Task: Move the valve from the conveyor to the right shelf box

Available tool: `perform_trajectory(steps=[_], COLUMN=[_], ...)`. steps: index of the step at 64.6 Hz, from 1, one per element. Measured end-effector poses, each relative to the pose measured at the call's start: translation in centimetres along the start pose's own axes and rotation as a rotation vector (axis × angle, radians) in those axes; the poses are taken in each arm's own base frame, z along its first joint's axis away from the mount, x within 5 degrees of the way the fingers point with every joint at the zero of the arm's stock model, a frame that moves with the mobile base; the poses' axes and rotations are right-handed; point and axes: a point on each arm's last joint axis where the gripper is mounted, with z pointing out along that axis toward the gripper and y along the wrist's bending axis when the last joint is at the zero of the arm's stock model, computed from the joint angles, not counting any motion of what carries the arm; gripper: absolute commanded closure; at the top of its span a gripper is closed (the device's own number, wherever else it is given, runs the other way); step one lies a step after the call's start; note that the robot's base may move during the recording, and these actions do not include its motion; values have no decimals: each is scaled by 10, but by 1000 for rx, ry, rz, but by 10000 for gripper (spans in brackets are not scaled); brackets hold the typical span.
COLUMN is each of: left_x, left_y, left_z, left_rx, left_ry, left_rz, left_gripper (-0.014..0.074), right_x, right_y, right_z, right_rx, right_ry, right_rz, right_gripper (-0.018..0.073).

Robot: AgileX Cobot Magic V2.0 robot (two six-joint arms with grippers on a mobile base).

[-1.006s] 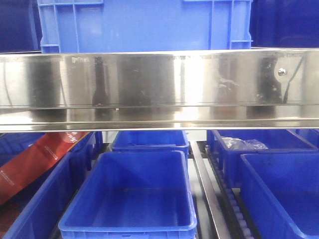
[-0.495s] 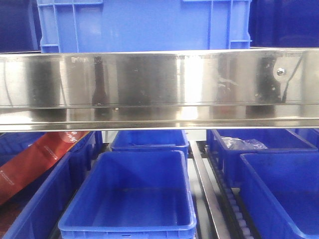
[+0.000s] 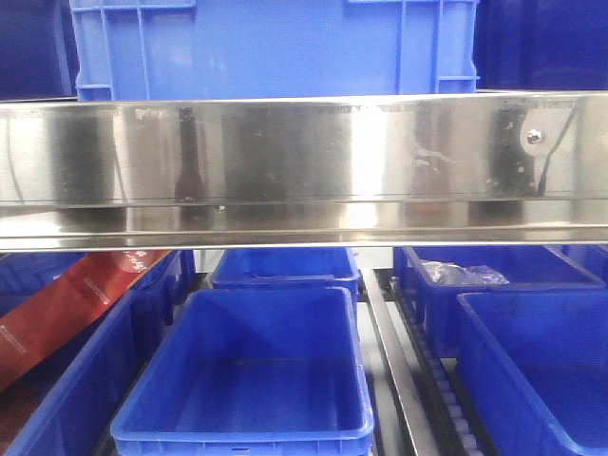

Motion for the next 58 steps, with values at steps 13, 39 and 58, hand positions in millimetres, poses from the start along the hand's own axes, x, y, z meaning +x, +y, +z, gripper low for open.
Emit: perform_trajectory(steps=[13, 39, 58], left_x=[-9, -26, -15], left_y=[-3, -65, -125], left_z=[0, 21, 63], left_rx=[11, 212, 367], left_ry=[-97, -322, -370], left_rz=[-11, 15, -45], left_gripper=[708, 708, 708], right_x=[-5, -45, -28], right_y=[5, 48, 94], right_z=[-2, -3, 59], right_rx=[-53, -245, -350], right_ry=[-35, -236, -114], right_rz=[68, 113, 90], right_gripper=[713, 713, 713])
